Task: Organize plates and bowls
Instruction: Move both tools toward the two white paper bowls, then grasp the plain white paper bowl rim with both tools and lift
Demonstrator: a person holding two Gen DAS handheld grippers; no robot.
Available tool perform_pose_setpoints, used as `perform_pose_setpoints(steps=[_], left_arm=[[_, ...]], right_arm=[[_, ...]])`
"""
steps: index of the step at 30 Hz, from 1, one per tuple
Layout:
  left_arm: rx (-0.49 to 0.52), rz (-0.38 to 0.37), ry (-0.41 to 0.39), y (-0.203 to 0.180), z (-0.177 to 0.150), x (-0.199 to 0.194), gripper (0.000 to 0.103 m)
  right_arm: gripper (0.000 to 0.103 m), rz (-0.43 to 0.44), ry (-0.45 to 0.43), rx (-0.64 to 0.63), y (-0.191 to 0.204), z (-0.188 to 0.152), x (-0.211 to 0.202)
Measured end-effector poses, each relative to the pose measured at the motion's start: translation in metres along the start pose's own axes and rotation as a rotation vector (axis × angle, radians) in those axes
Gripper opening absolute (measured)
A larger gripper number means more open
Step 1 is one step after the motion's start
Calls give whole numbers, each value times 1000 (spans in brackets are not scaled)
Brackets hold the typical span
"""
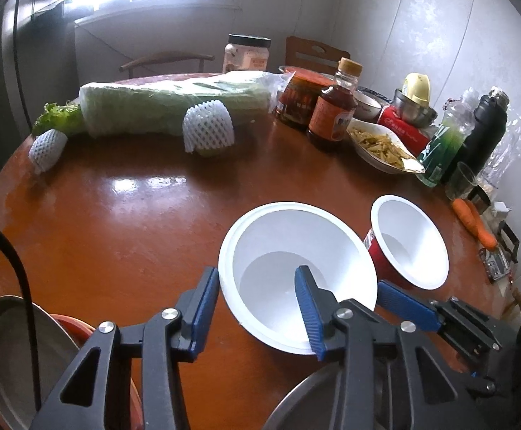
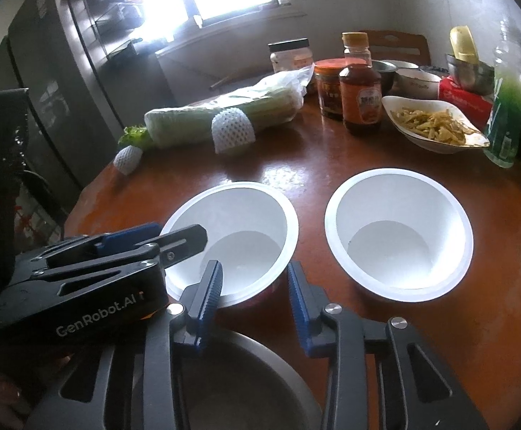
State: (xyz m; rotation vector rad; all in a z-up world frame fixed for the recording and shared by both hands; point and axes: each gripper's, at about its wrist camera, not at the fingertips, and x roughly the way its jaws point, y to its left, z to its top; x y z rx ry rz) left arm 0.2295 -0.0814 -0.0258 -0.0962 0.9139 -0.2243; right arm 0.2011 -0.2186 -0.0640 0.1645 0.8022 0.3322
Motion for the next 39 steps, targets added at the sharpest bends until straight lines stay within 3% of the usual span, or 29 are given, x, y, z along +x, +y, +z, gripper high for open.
perform_pose_setpoints(steps=[21,39], left_arm=[[-2,1,-93,-4,-9,-48,43],[38,7,-180,-24,-35,-109,43]], right_arm=[[37,5,-71,-52,18,-1,-32],[37,1,-149,-88,36,-21,-88]])
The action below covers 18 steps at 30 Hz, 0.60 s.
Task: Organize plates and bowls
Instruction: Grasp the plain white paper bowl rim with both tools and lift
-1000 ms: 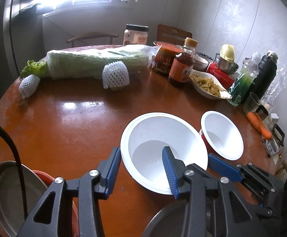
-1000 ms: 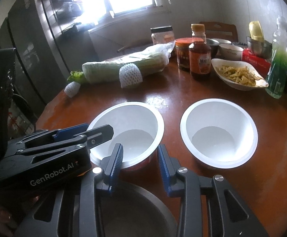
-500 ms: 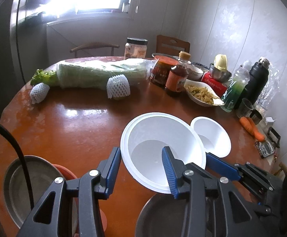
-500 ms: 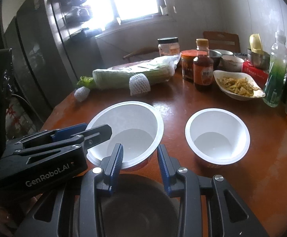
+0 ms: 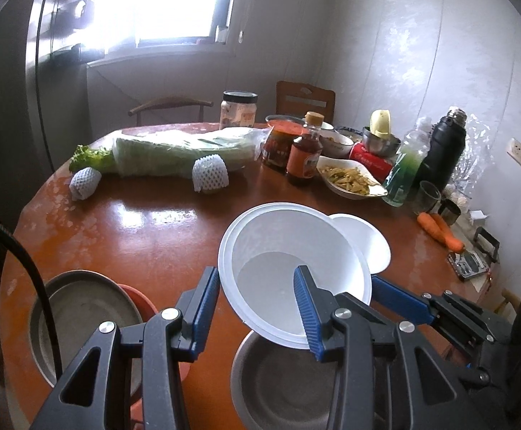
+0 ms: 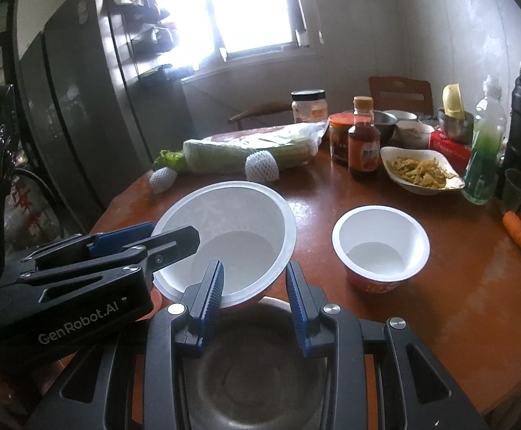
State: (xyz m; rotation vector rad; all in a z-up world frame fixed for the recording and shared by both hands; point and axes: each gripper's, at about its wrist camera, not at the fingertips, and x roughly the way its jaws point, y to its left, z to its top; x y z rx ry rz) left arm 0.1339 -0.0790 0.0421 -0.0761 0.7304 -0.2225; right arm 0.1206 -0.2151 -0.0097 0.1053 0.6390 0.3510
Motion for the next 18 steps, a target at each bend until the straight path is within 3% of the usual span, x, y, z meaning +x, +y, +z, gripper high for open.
perform_pose_setpoints(steps=[18], left_arm=[[41,-7,90,-21,-47,-15,43]], right_arm=[[37,-19,53,-29,3,-48,-36]])
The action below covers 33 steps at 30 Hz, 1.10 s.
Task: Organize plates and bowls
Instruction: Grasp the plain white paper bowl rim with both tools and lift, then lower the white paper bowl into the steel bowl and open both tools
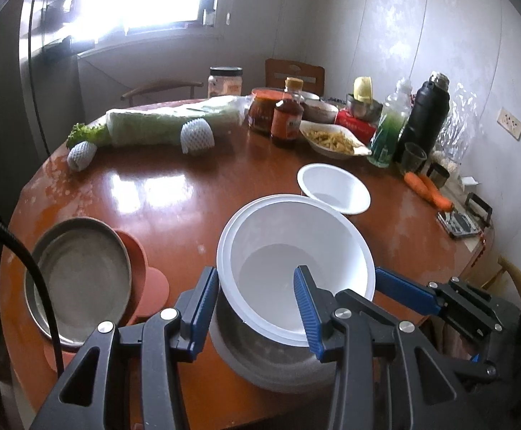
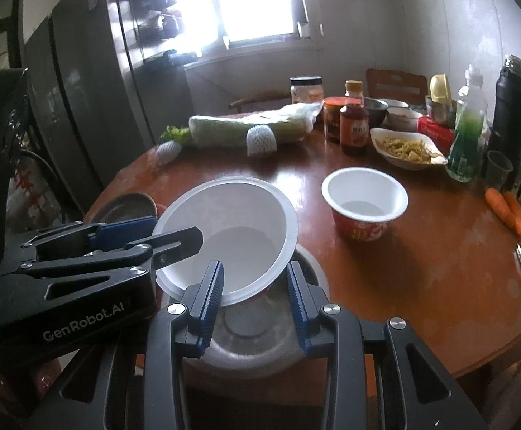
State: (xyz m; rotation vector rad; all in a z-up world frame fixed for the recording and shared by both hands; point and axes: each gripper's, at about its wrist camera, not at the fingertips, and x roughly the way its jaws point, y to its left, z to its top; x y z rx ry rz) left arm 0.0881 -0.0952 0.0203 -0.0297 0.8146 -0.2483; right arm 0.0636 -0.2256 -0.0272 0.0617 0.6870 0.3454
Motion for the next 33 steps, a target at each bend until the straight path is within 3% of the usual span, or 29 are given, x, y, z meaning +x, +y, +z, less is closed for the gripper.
perform_pose_setpoints(steps=[33], left_arm=[[7,13,72,-7,-22,21,43]], right_arm=[[37,-5,86,-11,-8,-23,13]])
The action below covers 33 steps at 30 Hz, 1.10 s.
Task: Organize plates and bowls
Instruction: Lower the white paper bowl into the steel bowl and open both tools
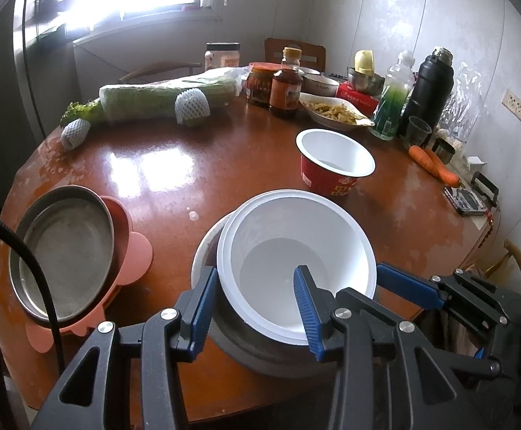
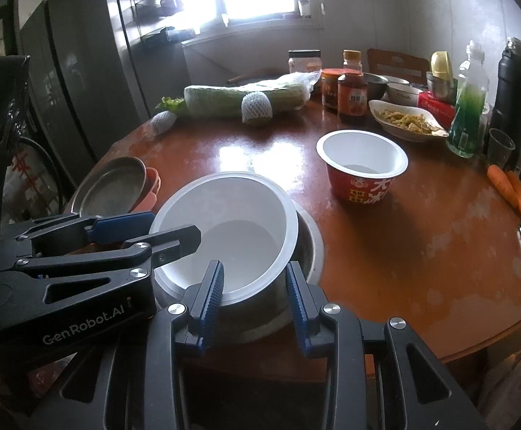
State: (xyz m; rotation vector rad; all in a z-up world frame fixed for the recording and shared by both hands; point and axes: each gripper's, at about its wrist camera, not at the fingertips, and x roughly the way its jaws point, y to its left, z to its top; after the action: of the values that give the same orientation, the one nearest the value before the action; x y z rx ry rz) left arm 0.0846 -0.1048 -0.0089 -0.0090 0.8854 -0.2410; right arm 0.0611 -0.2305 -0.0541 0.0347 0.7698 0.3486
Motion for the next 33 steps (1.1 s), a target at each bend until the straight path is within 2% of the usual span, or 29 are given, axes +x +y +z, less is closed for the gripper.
perform_pose_setpoints(steps=[33], left_arm=[[-19,5,21,6,-3,9,44]], right_arm=[[38,-15,22,-9,1,-1,7]])
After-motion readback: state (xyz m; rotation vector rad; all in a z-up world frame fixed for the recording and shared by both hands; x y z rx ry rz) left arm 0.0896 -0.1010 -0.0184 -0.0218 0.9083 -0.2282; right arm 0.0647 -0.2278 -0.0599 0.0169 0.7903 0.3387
